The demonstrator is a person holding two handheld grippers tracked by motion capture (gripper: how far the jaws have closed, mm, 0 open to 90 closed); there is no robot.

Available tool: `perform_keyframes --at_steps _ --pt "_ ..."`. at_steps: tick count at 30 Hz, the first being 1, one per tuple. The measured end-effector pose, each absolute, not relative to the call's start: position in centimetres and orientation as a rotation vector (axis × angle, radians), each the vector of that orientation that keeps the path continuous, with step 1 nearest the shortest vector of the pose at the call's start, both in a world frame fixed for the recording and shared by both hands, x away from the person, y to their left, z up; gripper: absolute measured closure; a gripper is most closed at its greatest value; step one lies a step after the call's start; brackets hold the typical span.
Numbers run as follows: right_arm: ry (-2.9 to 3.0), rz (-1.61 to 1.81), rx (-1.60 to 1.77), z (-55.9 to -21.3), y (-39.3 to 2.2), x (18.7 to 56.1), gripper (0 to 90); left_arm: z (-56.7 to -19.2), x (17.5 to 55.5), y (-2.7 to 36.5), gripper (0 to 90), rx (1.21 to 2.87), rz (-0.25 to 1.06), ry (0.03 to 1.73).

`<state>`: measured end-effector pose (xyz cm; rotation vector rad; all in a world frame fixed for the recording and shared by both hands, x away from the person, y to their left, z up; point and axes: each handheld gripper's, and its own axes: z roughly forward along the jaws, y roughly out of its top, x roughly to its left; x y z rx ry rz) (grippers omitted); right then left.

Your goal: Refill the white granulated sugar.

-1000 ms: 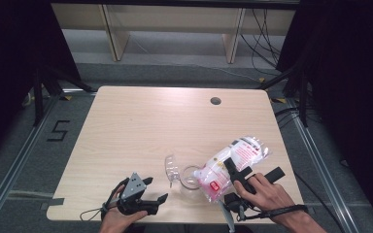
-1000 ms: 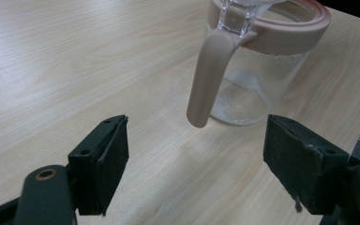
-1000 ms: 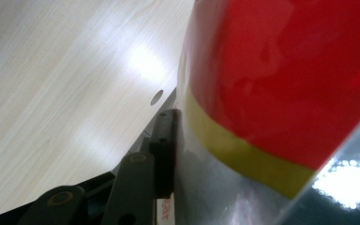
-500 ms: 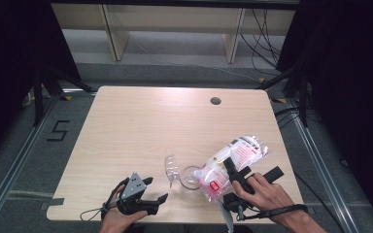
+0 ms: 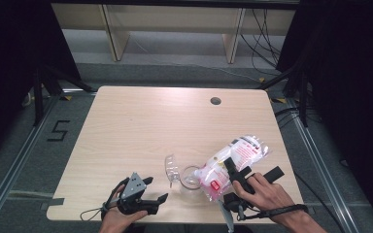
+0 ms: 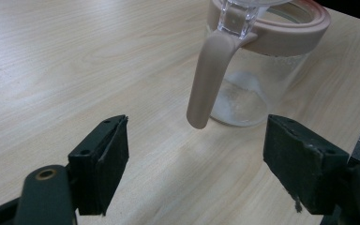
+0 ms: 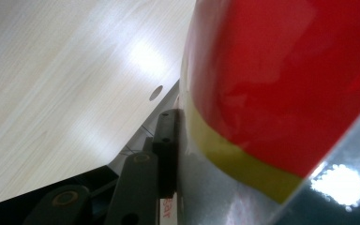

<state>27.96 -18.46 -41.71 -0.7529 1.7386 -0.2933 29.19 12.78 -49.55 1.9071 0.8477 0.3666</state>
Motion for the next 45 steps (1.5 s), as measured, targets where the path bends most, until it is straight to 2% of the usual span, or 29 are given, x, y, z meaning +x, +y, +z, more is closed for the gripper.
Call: perform_keyframes --at_steps 45 --pt "1.683 -0.285 -0.819 -41.77 -18.19 27.91 71.2 -49.46 29.14 12.85 22.3 1.911 0.368 0.848"
